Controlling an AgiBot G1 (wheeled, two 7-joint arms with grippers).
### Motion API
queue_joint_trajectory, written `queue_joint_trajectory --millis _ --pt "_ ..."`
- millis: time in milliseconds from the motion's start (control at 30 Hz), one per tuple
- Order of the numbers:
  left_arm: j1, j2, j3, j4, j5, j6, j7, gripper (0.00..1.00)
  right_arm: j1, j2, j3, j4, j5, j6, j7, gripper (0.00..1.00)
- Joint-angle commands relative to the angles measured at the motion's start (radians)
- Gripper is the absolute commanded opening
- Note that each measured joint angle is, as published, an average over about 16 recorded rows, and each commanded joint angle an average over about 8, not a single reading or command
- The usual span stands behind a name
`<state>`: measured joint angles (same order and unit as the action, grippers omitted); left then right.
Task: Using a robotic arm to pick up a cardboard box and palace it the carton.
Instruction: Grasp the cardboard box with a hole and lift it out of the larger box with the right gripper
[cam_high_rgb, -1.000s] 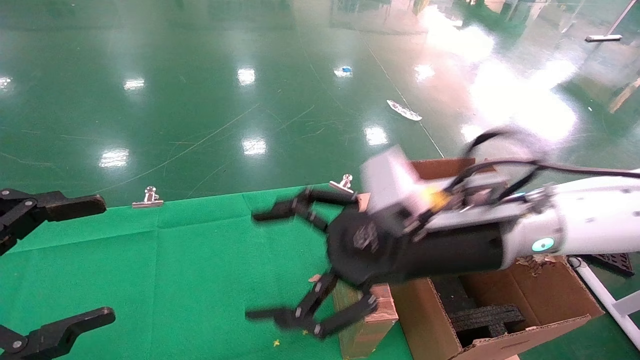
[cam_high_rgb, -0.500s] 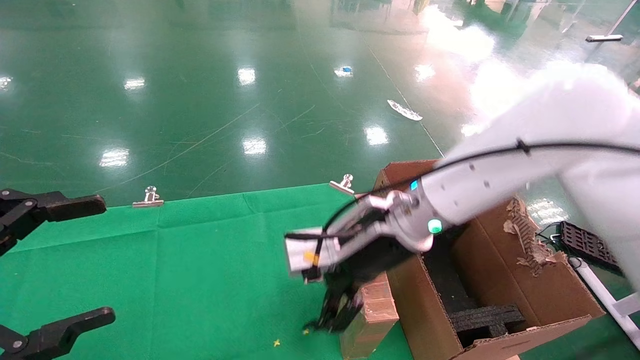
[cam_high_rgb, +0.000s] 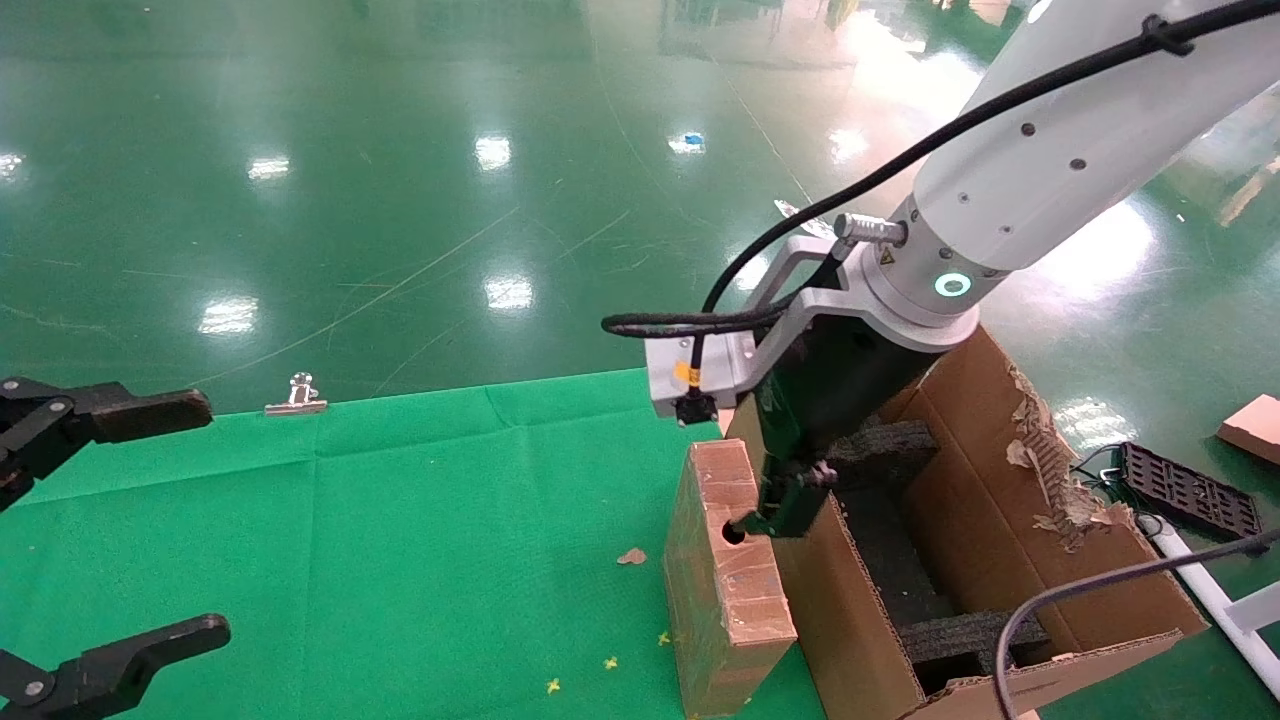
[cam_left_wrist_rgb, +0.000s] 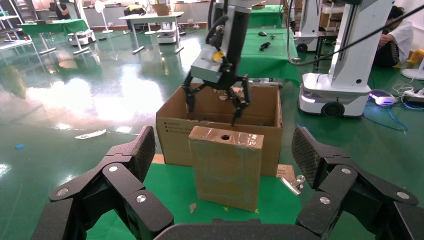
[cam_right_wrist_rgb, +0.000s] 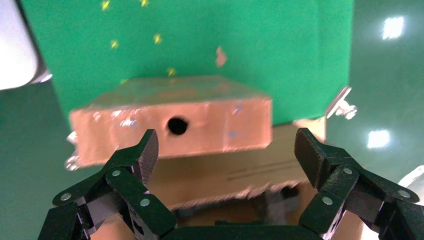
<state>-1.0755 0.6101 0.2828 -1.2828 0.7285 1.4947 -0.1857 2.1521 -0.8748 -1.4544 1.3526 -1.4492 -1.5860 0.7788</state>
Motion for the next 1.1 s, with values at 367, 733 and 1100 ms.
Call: queue_joint_trajectory --millis 367,733,1100 --pt "0.000 0.000 0.001 0.000 -0.001 0.000 0.000 1.00 0.077 -0.041 -0.234 0.001 0.108 0.037 0.058 1.00" --pt "0.000 -0.001 0.002 0.000 -0.001 -0.001 0.001 1.00 0.121 -0.022 -0.290 -0.050 0.149 0.033 0.197 1.00" --pt "-0.001 -0.001 0.002 0.000 -0.002 -0.001 0.001 1.00 0.074 0.065 -0.302 -0.276 0.325 0.053 0.442 1.00"
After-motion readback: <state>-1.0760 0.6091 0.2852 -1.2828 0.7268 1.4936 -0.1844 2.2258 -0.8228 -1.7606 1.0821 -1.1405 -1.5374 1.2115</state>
